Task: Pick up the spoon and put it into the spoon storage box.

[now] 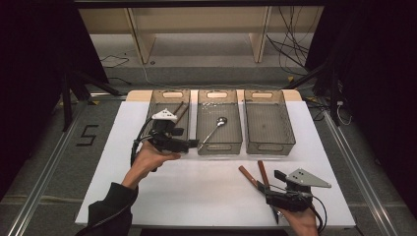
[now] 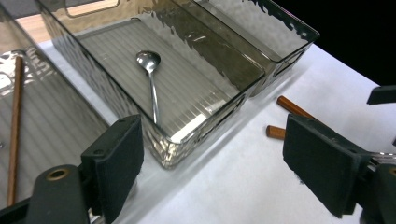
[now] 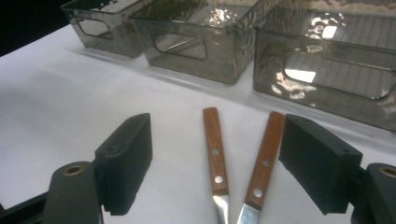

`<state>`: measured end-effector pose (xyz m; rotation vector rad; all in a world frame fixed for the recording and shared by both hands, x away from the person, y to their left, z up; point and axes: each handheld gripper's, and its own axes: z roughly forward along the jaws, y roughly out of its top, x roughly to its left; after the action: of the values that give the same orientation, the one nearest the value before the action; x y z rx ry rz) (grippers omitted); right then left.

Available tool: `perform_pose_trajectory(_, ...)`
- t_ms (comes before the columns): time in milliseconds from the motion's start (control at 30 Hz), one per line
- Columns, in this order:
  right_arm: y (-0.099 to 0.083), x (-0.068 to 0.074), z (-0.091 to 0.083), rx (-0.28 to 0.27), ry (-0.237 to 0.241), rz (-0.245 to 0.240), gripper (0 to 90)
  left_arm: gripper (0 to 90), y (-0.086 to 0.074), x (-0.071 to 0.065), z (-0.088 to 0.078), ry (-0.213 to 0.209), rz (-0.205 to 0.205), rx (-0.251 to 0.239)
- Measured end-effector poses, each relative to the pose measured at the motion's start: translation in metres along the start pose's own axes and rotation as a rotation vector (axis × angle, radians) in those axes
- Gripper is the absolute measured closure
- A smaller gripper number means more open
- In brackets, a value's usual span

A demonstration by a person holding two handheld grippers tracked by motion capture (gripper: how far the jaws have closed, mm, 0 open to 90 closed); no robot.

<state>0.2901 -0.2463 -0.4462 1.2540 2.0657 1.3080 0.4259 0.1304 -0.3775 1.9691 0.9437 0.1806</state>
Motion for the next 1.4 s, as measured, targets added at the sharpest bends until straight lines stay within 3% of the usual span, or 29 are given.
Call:
perform_pose_trajectory(300, -0.001, -0.003, 0.001, 0.019, -0.012, 0.028, 26.1, 18.8, -0.027, 0.000, -0.017, 0.007, -0.001, -0.028)
perform_pose_trajectory(667, -0.001, -0.007, 0.003, 0.037, -0.017, 0.044, 26.1, 17.4, -0.056, -0.005, -0.025, 0.001, 0.010, -0.057)
perform_pose_trajectory(933, -0.001, -0.007, 0.004, 0.048, -0.025, 0.048, 26.0, 16.2, -0.069, -0.008, -0.033, 0.008, 0.031, -0.083)
perform_pose_trajectory(1133, -0.002, -0.009, 0.005, 0.065, -0.027, 0.061, 25.8, 15.9, -0.078, -0.011, -0.037, 0.029, 0.077, -0.099)
perform_pose_trajectory(1400, -0.002, -0.010, 0.005, 0.077, -0.026, 0.074, 25.2, 15.9, -0.091, -0.014, -0.033, 0.019, 0.068, -0.090)
